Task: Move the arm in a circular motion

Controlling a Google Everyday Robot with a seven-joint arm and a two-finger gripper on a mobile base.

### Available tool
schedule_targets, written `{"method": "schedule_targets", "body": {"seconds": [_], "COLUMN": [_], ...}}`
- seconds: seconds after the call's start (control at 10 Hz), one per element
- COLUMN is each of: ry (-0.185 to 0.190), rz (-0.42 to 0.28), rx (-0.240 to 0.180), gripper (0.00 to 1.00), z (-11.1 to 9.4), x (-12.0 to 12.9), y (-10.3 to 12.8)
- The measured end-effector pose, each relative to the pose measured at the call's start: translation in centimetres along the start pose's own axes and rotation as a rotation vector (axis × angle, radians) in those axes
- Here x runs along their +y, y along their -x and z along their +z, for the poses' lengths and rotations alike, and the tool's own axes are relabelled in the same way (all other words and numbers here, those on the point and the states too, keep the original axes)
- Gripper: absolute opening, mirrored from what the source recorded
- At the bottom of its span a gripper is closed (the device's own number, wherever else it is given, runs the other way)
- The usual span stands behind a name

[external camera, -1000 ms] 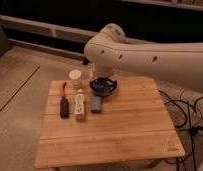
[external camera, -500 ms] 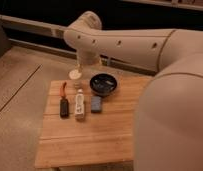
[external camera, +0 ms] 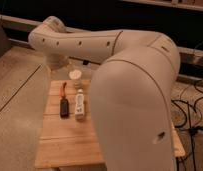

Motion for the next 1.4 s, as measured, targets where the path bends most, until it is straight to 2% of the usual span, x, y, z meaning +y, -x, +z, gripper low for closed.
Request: {"method": "schedule_targets", "body": {"seconds": [0.3, 0.5, 0.9, 1.0, 1.4], "ry": [0.074, 0.106, 0.130, 0.123, 0.033], "rz": [-0.095, -0.126, -0.161, -0.160, 0.044], "rx": [-0.014, -0.030, -0.058, -0.060, -0.063], "gripper": [0.65, 0.65, 0.65, 0.65, 0.65], "z": [-0.6, -1.1, -1.7, -1.7, -2.6], "x": [5.2, 7.5, 10.3, 10.1, 2.0], "y": [-1.3, -3.0, -6.6, -7.5, -13.5]}}
